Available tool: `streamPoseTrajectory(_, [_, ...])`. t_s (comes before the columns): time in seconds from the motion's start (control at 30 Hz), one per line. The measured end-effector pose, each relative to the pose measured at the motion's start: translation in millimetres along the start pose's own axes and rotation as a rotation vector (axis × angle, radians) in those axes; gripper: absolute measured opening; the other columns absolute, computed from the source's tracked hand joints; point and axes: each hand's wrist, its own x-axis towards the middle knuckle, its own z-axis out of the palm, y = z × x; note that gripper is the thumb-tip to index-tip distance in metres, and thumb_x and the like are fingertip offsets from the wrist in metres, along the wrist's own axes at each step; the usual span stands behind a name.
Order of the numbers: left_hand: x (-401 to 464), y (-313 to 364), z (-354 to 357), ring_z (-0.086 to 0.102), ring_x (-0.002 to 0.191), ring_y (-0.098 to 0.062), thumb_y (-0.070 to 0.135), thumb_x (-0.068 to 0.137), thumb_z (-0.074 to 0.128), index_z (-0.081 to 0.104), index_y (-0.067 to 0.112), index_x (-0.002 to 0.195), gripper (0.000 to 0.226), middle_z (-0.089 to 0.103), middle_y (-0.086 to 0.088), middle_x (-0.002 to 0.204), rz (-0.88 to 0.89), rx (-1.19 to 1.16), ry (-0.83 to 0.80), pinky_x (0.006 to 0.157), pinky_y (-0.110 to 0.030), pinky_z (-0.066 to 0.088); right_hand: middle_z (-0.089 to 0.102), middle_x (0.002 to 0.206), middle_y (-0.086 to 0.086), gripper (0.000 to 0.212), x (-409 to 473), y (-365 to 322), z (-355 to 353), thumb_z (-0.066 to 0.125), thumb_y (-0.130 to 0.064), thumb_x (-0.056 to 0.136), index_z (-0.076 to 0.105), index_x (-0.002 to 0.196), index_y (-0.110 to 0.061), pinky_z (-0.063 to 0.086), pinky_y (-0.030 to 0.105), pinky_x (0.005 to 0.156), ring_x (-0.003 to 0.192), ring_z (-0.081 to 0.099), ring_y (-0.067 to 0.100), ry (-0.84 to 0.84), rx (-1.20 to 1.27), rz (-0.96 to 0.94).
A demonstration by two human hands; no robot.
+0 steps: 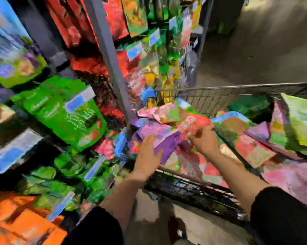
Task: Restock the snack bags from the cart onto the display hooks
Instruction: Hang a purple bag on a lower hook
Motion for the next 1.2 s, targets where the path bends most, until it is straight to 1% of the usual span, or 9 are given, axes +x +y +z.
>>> streamPoseTrajectory(0.2, [48, -39, 10, 0.060, 0.095, -0.046, 0.012, 0.076, 0.059, 0.057, -0.012, 0.110, 0.042, 0.059, -0.032, 0.101, -0.262, 0.048, 0.063, 0.083, -0.042, 0.043, 0.065, 0.081, 0.013, 0.026, 43, -4, 57, 0.076, -0.029, 0.079, 0.063, 0.085, -0.008, 0.041, 0.036, 0.066, 0.080, 0.062, 0.028, -0.192, 0.006, -0.089])
streamPoseTrajectory(0.33, [73, -50, 3, 0.058, 0.109, -0.034, 0.014, 0.087, 0.062, 0.048, -0.006, 0.124, 0.044, 0.059, -0.020, 0.117, -0.420, -0.093, -0.033, 0.088, -0.035, 0.044, 0.061, 0.110, 0.017, 0.083, 55, -25, 101, 0.061, -0.073, 0.064, 0.059, 0.112, -0.005, 0.044, 0.042, 0.088, 0.106, 0.056, 0.033, -0.346, -0.109, -0.321])
streamPoseTrajectory(0.47, [87, -61, 5, 0.062, 0.099, -0.025, 0.015, 0.088, 0.064, 0.048, 0.003, 0.128, 0.045, 0.062, -0.013, 0.111, -0.623, -0.425, -0.099, 0.084, -0.034, 0.052, 0.017, 0.158, 0.006, 0.105, 53, -35, 117, 0.059, -0.079, 0.066, 0.022, 0.151, -0.029, 0.009, 0.063, 0.113, 0.147, 0.011, 0.020, -0.481, -0.376, -0.263])
streamPoseTrajectory(0.63, [91, -70, 11, 0.062, 0.097, -0.026, 0.028, 0.073, 0.075, 0.046, 0.001, 0.128, 0.068, 0.060, -0.015, 0.109, -0.691, -0.719, -0.091, 0.091, -0.049, 0.053, -0.011, 0.162, 0.002, 0.122, 48, -31, 117, 0.037, -0.089, 0.042, 0.002, 0.151, -0.045, -0.010, 0.069, 0.107, 0.149, -0.010, 0.018, -0.612, -0.477, -0.351])
streamPoseTrajectory(0.8, [90, -88, 29, 0.066, 0.095, -0.026, 0.047, 0.052, 0.072, 0.045, 0.009, 0.113, 0.077, 0.067, -0.015, 0.102, -0.640, -0.729, -0.071, 0.090, -0.053, 0.052, 0.043, 0.147, 0.016, 0.076, 29, -38, 122, 0.050, -0.052, 0.079, 0.044, 0.141, -0.009, 0.028, 0.060, 0.108, 0.135, 0.042, 0.034, -0.370, -0.651, -0.603])
streamPoseTrajectory(0.87, [88, -82, 27, 0.067, 0.093, -0.028, 0.047, 0.057, 0.073, 0.046, 0.011, 0.108, 0.068, 0.066, -0.017, 0.099, -0.628, -0.702, -0.075, 0.089, -0.052, 0.053, 0.072, 0.093, 0.017, 0.036, 17, -41, 123, 0.068, -0.031, 0.072, 0.069, 0.095, -0.004, 0.057, 0.040, 0.067, 0.083, 0.071, 0.030, -0.160, -0.593, -0.755])
streamPoseTrajectory(0.97, [90, -88, 38, 0.065, 0.102, -0.040, 0.052, 0.056, 0.073, 0.049, 0.014, 0.109, 0.070, 0.066, -0.026, 0.104, -0.623, -0.734, -0.015, 0.090, -0.056, 0.051, 0.057, 0.046, 0.006, 0.017, 11, -46, 107, 0.069, -0.027, 0.065, 0.058, 0.060, -0.015, 0.032, 0.023, 0.030, 0.036, 0.055, 0.027, -0.084, -0.535, -0.762])
streamPoseTrajectory(1.07, [88, -69, 23, 0.060, 0.112, -0.037, 0.045, 0.069, 0.078, 0.047, 0.009, 0.122, 0.072, 0.062, -0.020, 0.117, -0.657, -0.767, 0.054, 0.098, -0.052, 0.047, 0.059, 0.048, 0.010, 0.027, 8, -33, 86, 0.046, -0.028, 0.082, 0.063, 0.067, -0.013, 0.039, 0.028, 0.034, 0.040, 0.058, 0.029, -0.156, -0.489, -0.784])
streamPoseTrajectory(1.2, [83, -49, 7, 0.062, 0.102, -0.030, 0.033, 0.079, 0.078, 0.057, -0.003, 0.113, 0.054, 0.064, -0.019, 0.105, -0.740, -0.812, 0.213, 0.094, -0.045, 0.047, 0.075, 0.093, 0.006, 0.049, -12, -7, 56, 0.034, -0.043, 0.090, 0.071, 0.112, -0.019, 0.055, 0.038, 0.068, 0.082, 0.070, 0.026, -0.459, -0.291, -0.582])
